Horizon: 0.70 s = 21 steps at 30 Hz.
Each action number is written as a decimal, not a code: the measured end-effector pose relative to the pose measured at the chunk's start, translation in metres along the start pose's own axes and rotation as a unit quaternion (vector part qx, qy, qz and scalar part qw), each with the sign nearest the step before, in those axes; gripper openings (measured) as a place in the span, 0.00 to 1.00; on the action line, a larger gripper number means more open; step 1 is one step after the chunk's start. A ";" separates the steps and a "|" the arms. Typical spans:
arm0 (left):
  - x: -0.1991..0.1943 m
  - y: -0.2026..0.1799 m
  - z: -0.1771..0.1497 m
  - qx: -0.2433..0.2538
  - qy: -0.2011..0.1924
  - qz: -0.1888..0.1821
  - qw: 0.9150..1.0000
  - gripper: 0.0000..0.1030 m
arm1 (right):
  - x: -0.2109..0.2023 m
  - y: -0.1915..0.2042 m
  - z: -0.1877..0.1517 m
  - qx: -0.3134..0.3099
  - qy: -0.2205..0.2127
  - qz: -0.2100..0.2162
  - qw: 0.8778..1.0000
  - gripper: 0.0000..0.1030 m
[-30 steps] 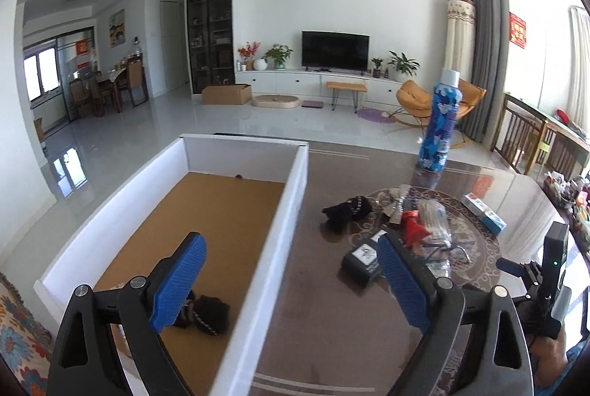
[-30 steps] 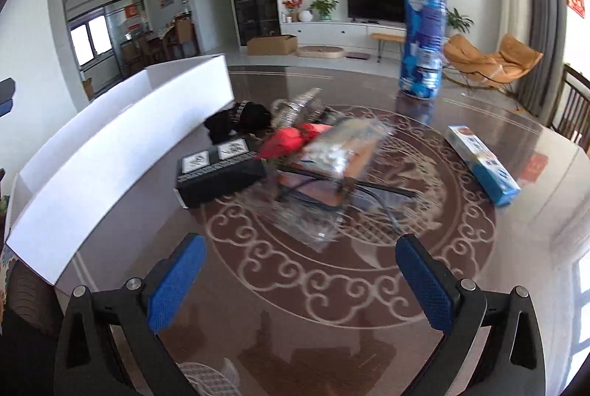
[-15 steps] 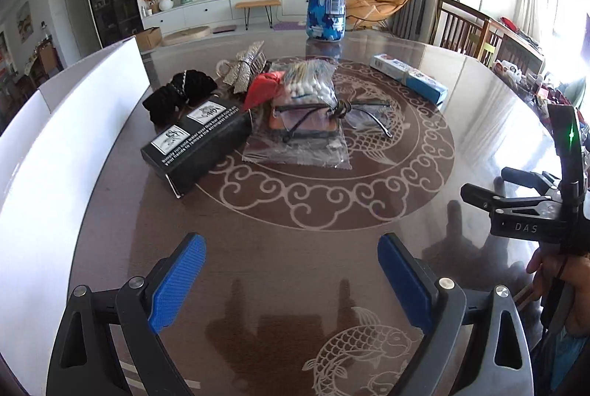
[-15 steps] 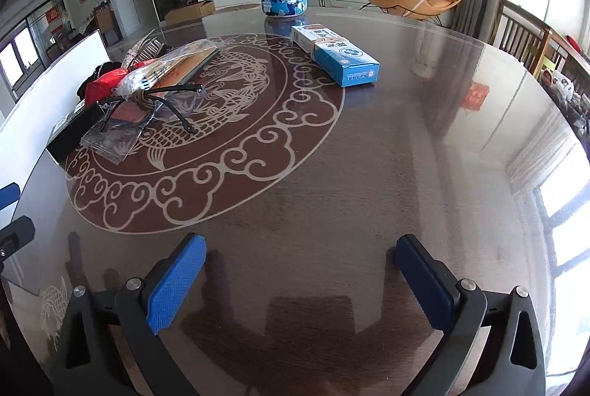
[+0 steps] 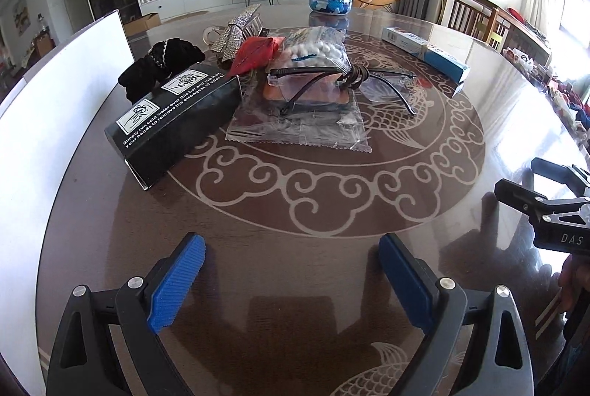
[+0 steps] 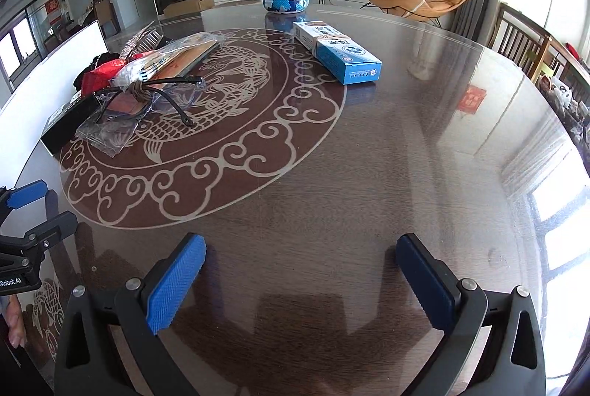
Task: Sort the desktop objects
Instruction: 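Return both tools to the table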
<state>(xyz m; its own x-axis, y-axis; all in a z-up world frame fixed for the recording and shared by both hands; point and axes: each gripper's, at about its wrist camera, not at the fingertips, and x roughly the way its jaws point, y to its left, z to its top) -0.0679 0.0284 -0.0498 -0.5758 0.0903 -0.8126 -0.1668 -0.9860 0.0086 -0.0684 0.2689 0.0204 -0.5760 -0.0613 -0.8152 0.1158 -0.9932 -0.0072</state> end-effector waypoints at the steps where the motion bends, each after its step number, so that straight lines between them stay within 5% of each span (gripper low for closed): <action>1: 0.001 0.000 0.001 0.000 0.001 -0.001 1.000 0.98 | 0.000 0.000 0.000 0.000 0.000 0.000 1.000 1.00; 16: 0.007 0.008 0.013 0.024 0.005 -0.019 1.000 1.00 | 0.000 0.000 0.000 0.000 0.000 0.000 1.000 1.00; 21: 0.006 0.042 0.012 -0.018 0.005 0.011 1.000 1.00 | 0.000 0.000 0.000 0.000 0.000 0.000 1.000 1.00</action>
<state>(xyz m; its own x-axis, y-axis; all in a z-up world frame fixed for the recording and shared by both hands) -0.0878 -0.0104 -0.0479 -0.5714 0.0673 -0.8179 -0.1253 -0.9921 0.0059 -0.0680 0.2687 0.0206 -0.5759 -0.0613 -0.8152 0.1156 -0.9933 -0.0070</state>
